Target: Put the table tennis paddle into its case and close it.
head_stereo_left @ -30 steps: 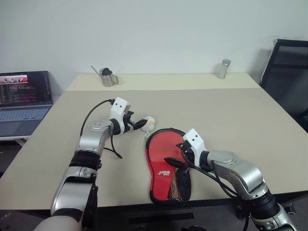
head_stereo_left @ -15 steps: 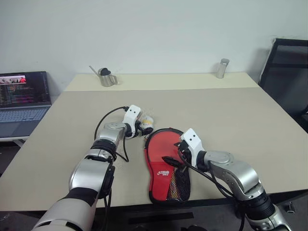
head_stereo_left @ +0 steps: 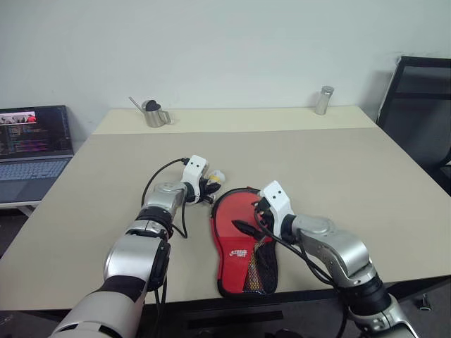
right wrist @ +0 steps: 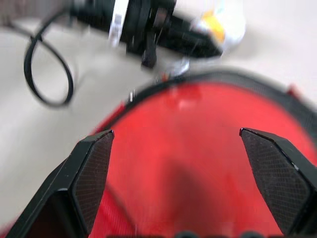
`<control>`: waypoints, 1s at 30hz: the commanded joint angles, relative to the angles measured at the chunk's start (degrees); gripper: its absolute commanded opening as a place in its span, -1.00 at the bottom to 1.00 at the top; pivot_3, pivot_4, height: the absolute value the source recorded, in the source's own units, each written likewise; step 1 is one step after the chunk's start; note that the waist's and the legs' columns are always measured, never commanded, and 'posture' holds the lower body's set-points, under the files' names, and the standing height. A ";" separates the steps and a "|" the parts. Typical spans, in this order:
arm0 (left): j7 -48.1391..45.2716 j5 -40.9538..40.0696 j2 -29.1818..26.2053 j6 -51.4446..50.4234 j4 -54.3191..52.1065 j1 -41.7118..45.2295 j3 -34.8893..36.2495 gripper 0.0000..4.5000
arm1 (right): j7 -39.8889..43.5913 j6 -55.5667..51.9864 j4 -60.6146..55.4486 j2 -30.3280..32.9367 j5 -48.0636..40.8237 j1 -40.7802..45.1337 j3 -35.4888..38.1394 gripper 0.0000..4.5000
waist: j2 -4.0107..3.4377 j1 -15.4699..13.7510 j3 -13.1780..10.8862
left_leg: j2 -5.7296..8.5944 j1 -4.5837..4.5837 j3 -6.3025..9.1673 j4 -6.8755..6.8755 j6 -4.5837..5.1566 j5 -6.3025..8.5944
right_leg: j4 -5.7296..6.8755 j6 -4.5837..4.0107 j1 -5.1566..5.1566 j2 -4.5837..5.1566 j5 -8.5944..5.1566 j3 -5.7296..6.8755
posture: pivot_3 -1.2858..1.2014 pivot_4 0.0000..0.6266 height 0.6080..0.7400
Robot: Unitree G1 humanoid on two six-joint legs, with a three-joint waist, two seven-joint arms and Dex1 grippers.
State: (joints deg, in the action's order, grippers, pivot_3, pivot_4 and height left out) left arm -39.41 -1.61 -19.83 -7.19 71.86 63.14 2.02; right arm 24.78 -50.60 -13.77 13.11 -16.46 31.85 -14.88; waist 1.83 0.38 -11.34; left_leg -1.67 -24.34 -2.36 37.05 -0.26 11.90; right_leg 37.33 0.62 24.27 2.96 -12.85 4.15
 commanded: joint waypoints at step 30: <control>-6.91 4.05 -5.39 14.28 -14.71 -3.21 -5.08 -0.89 | 4.42 10.01 17.20 -5.41 9.69 1.58 -7.89 1.00 | 0.25 1.08 0.15 | -0.03 0.46 -0.39 0.00 -0.01 0.00 | 0.46 -0.01 -0.04 0.06 -0.01 -0.31 | 0.03 -0.52 1.00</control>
State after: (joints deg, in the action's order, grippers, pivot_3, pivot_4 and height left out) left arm -46.15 1.22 -25.14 1.91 56.34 56.89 -2.38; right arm 29.28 -39.37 3.06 8.14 -6.88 34.24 -22.86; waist 2.08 1.46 -11.19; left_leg -1.69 -23.88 -2.75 37.05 -0.27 11.90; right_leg 37.79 0.61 24.23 3.02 -12.86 3.84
